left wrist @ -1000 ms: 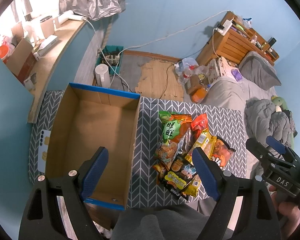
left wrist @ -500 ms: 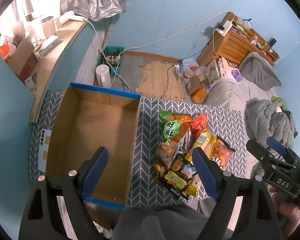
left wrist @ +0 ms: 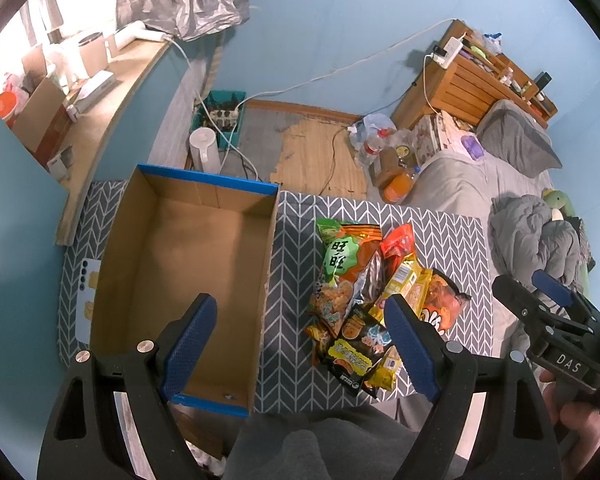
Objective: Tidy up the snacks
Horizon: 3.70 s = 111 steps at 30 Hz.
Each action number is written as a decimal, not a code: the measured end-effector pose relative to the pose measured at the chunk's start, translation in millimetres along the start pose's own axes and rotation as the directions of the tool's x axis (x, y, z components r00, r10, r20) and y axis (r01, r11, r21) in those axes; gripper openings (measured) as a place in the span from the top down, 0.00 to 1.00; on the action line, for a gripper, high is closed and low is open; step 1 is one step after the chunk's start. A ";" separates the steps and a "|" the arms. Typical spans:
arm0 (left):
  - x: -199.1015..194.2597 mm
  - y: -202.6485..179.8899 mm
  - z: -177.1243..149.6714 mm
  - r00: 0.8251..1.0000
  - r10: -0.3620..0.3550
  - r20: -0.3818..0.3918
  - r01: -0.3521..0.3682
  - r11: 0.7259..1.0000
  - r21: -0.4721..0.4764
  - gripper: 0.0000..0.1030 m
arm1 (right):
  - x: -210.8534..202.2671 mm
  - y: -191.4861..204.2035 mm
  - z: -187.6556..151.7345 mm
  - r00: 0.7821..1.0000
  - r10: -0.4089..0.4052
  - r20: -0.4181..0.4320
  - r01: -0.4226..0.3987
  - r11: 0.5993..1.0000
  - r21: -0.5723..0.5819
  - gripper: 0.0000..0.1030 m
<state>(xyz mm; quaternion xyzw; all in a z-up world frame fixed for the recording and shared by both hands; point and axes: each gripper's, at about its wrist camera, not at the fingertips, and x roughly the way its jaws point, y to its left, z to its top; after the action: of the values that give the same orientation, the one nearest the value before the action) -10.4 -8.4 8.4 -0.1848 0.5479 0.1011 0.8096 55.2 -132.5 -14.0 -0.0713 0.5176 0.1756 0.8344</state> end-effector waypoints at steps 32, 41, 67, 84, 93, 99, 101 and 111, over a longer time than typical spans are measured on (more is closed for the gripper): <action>5.4 -6.0 4.4 1.000 -0.016 -0.014 0.016 1.000 0.019 0.16 | -0.6 -9.6 4.4 1.000 -0.004 -0.012 0.004 1.000 0.018 0.03; 9.8 -12.4 4.3 0.999 -0.033 -0.026 0.034 0.999 0.024 0.16 | -0.1 -15.6 5.9 1.000 -0.010 -0.019 0.011 1.000 0.029 0.03; 115.6 -45.1 17.4 0.987 0.007 -0.160 0.016 0.990 0.141 0.16 | 52.3 -140.1 -37.8 0.987 -0.071 -0.143 0.102 0.969 0.226 0.03; 188.9 -63.4 11.6 0.965 0.039 -0.259 0.006 0.986 0.169 0.16 | 142.2 -158.5 -89.7 0.966 0.058 -0.253 0.052 0.912 0.407 0.03; 220.0 -63.3 8.2 0.955 0.072 -0.289 -0.024 0.986 0.166 0.16 | 172.9 -156.0 -101.5 0.952 0.080 -0.296 0.059 0.900 0.433 0.03; 233.4 -62.8 8.4 0.958 0.077 -0.276 -0.031 0.986 0.166 0.16 | 189.7 -153.0 -105.5 0.952 0.112 -0.286 0.031 0.892 0.451 0.16; 238.3 -62.0 8.3 0.956 0.070 -0.284 -0.022 0.986 0.166 0.16 | 194.6 -149.4 -105.0 0.952 0.115 -0.283 0.024 0.895 0.445 0.17; 252.2 -66.3 2.1 0.951 0.038 -0.308 0.030 0.977 0.213 0.33 | 220.2 -143.3 -100.0 0.942 0.172 -0.287 -0.018 0.883 0.470 0.46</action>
<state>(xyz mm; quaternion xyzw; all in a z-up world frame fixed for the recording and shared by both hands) 111.2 -77.8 -211.6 -0.1087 0.6764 0.0124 0.7283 112.7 -247.4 -264.1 0.1268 0.6757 0.0750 0.7223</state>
